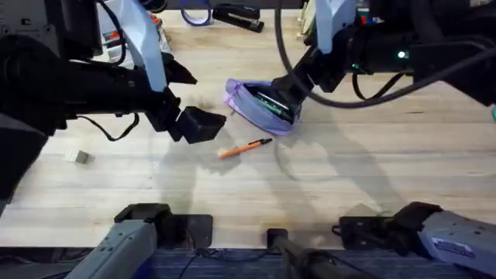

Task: Unzip the bag, pick up the pens from the table one at a time and place them inside, then zip the bag closed.

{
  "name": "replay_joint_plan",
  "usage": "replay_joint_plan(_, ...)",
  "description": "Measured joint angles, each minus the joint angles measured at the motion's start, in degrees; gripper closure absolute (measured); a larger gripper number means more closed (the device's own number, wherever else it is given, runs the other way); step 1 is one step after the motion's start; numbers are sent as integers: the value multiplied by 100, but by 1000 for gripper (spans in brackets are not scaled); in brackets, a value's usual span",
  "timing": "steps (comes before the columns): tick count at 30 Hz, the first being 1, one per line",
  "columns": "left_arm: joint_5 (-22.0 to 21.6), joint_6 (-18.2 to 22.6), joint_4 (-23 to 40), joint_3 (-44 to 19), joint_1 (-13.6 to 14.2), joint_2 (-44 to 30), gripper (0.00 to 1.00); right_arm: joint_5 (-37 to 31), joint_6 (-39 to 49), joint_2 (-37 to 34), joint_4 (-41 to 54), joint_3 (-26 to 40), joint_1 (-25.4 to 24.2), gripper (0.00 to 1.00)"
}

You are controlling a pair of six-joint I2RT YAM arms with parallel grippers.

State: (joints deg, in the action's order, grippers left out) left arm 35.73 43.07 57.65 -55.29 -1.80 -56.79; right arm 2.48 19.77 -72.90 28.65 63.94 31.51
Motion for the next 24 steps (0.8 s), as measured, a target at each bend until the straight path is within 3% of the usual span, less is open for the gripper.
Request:
replay_joint_plan(9, -2, 155, 9, 0, 15, 2, 6, -35, -612, 8, 8, 0, -733, 5)
replay_joint_plan(12, -120, 157, 13, 0, 179, 26, 5, -35, -682, 8, 8, 0, -911, 5)
replay_joint_plan(18, -545, 136, 26, 0, 888, 307, 6, -35, -759, 8, 8, 0, -1107, 5)
replay_joint_plan(21, -1196, -151, 193, 0, 2027, 371, 8, -35, -761, 10, 8, 0, -1163, 6)
replay_joint_plan(24, -1460, -156, 342, 0, 2349, 371, 7, -35, -761, 8, 8, 0, -1163, 5)
